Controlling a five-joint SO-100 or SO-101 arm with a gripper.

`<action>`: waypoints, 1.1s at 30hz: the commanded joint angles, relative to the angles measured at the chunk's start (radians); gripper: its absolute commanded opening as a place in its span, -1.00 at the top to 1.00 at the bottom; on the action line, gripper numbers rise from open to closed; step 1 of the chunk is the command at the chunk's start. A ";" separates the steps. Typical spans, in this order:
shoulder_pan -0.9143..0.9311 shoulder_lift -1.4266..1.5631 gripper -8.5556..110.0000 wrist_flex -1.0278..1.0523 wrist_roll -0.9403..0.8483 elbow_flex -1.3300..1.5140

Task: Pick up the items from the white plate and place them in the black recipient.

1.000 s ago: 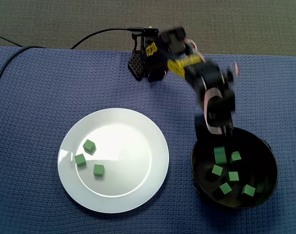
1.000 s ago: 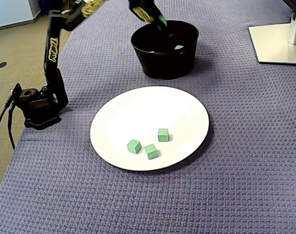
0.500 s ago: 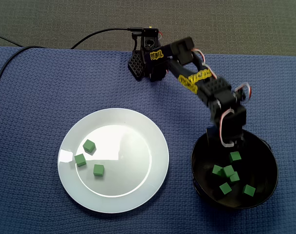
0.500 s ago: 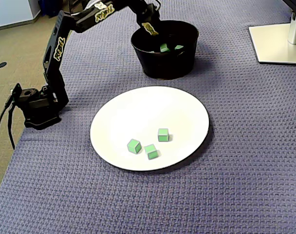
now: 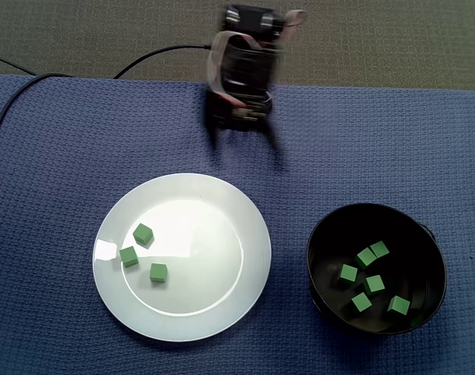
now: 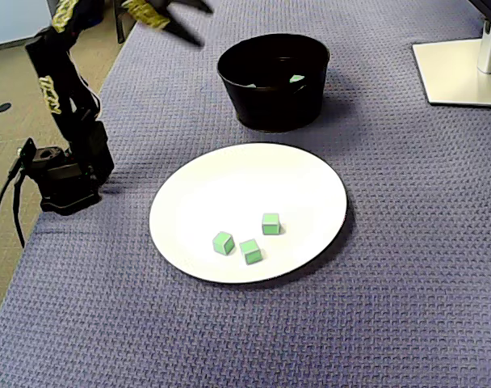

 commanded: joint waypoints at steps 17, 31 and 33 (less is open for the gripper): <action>0.480 -0.255 -0.07 -0.686 -0.080 0.673; 0.416 -0.419 -0.08 -0.885 -0.137 0.752; 0.414 -0.426 -0.07 -0.933 -0.149 0.784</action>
